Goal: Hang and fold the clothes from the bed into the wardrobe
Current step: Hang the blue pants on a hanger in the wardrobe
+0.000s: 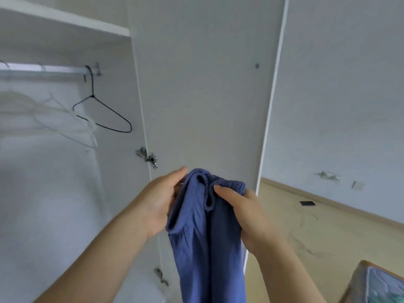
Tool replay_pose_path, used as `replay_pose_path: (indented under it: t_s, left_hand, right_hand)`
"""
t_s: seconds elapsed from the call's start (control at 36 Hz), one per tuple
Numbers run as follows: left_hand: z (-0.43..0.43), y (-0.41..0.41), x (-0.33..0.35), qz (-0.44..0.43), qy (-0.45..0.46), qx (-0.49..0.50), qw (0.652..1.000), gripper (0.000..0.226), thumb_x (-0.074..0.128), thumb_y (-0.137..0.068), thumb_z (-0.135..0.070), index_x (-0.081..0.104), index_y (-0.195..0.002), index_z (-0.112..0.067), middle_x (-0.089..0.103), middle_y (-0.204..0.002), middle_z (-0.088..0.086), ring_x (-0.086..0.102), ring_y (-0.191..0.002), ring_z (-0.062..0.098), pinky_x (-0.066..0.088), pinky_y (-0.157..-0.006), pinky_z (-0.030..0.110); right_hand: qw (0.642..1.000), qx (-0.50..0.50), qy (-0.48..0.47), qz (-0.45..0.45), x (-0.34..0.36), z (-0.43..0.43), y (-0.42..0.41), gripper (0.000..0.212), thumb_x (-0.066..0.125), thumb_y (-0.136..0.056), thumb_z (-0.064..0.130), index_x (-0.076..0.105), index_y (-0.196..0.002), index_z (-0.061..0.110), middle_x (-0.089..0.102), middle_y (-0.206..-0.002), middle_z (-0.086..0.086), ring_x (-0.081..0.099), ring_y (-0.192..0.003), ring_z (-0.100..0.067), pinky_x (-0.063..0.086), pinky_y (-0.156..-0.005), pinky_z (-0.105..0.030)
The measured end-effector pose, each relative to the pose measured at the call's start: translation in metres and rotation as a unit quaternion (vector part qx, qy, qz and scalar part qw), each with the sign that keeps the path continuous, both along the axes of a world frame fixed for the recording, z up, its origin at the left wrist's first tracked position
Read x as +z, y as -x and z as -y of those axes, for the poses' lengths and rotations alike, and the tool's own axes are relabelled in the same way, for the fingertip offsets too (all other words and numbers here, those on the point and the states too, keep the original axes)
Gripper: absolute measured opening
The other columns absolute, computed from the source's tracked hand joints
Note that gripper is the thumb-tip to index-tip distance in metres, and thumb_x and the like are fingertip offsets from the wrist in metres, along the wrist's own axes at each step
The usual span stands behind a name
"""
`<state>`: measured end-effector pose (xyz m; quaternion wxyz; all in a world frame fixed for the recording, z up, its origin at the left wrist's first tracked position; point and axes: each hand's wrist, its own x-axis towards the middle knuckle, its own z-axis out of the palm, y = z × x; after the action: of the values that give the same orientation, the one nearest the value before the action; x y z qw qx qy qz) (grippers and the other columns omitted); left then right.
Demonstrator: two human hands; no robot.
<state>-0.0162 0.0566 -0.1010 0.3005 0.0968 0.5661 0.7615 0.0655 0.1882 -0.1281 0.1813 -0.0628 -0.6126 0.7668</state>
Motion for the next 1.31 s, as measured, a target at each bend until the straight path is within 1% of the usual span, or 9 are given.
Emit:
replay_pose_path:
  t_s: [0.08, 0.17, 0.36, 0.56, 0.81, 0.94, 1.0, 1.17, 1.31]
  left_hand:
    - [0.046, 0.015, 0.010, -0.027, 0.027, 0.020, 0.999, 0.037, 0.052, -0.092, -0.026, 0.066, -0.111, 0.002, 0.065, -0.113, 0.020, 0.062, -0.104, 0.033, 0.046, -0.094, 0.039]
    - [0.094, 0.027, 0.020, -0.069, 0.045, 0.038, 0.996, 0.028, 0.054, -0.090, -0.021, 0.069, -0.103, -0.001, 0.069, -0.102, 0.017, 0.065, -0.085, 0.026, 0.054, -0.074, 0.030]
    - [0.181, 0.065, 0.036, -0.175, 0.166, 0.139, 0.960, 0.034, 0.044, -0.086, 0.011, 0.069, -0.102, -0.004, 0.069, -0.099, 0.018, 0.063, -0.081, 0.026, 0.051, -0.072, 0.030]
    - [0.250, 0.107, 0.036, -0.264, 0.309, 0.260, 0.876, 0.034, 0.055, -0.083, 0.010, 0.064, -0.085, -0.023, 0.064, -0.088, 0.004, 0.060, -0.078, 0.021, 0.049, -0.071, 0.025]
    - [0.282, 0.152, 0.029, -0.317, 0.517, 0.361, 0.709, 0.011, 0.057, -0.087, -0.020, 0.057, -0.076, -0.019, 0.061, -0.082, 0.001, 0.054, -0.077, 0.020, 0.040, -0.067, 0.028]
    - [0.255, 0.172, 0.044, -0.145, 0.237, 0.440, 0.854, 0.024, 0.044, -0.094, -0.031, 0.053, -0.106, -0.012, 0.058, -0.091, 0.007, 0.054, -0.076, 0.020, 0.045, -0.058, 0.027]
    - [0.240, 0.180, 0.053, -0.093, 0.153, 0.431, 0.884, 0.018, 0.042, -0.096, -0.029, 0.054, -0.099, -0.015, 0.059, -0.088, 0.005, 0.057, -0.075, 0.019, 0.047, -0.052, 0.030]
    - [0.208, 0.213, 0.067, -0.048, 0.024, 0.450, 0.892, 0.019, 0.045, -0.097, -0.018, 0.053, -0.083, -0.008, 0.058, -0.080, 0.010, 0.056, -0.068, 0.022, 0.049, -0.049, 0.032]
    - [0.193, 0.244, 0.065, -0.055, 0.077, 0.442, 0.892, 0.019, 0.049, -0.094, -0.012, 0.055, -0.079, -0.002, 0.058, -0.079, 0.013, 0.055, -0.068, 0.023, 0.046, -0.060, 0.029]
  right_hand:
    - [0.999, 0.036, 0.009, -0.005, 0.006, 0.034, 0.024, 0.014, 0.060, -0.088, 0.016, 0.074, -0.082, 0.016, 0.074, -0.090, -0.007, 0.070, -0.088, -0.020, 0.055, -0.075, -0.030]
    - [0.997, 0.081, 0.014, -0.002, 0.012, 0.066, 0.047, 0.014, 0.060, -0.089, 0.019, 0.072, -0.088, 0.013, 0.074, -0.093, -0.009, 0.070, -0.089, -0.021, 0.055, -0.073, -0.029]
    - [0.997, 0.067, -0.039, -0.011, 0.026, 0.127, 0.099, 0.009, 0.059, -0.089, 0.009, 0.063, -0.081, 0.011, 0.068, -0.081, -0.009, 0.064, -0.076, -0.019, 0.053, -0.070, -0.030]
    - [0.998, 0.038, -0.001, -0.040, 0.037, 0.155, 0.138, 0.012, 0.057, -0.090, 0.008, 0.065, -0.084, 0.015, 0.066, -0.087, -0.004, 0.060, -0.083, -0.017, 0.050, -0.075, -0.029]
    - [0.996, 0.037, 0.005, -0.077, 0.041, 0.146, 0.190, 0.017, 0.056, -0.090, 0.009, 0.065, -0.079, 0.018, 0.065, -0.081, -0.001, 0.059, -0.080, -0.016, 0.048, -0.076, -0.030]
    - [0.995, 0.073, -0.035, -0.051, 0.038, 0.138, 0.237, 0.009, 0.062, -0.086, 0.009, 0.067, -0.081, 0.015, 0.067, -0.085, -0.003, 0.061, -0.084, -0.018, 0.048, -0.074, -0.028]
    - [0.989, 0.112, -0.083, -0.041, 0.035, 0.137, 0.258, 0.007, 0.063, -0.085, 0.008, 0.067, -0.083, 0.013, 0.069, -0.081, -0.001, 0.062, -0.082, -0.017, 0.048, -0.070, -0.025]
    - [0.970, 0.119, -0.206, -0.057, 0.034, 0.129, 0.315, 0.019, 0.059, -0.087, 0.009, 0.063, -0.071, 0.019, 0.061, -0.066, 0.014, 0.053, -0.063, 0.001, 0.039, -0.050, -0.005]
    - [0.952, 0.040, -0.285, -0.101, 0.050, 0.115, 0.357, 0.019, 0.054, -0.089, 0.019, 0.059, -0.072, 0.024, 0.051, -0.050, 0.017, 0.044, -0.047, -0.002, 0.032, -0.045, -0.018]
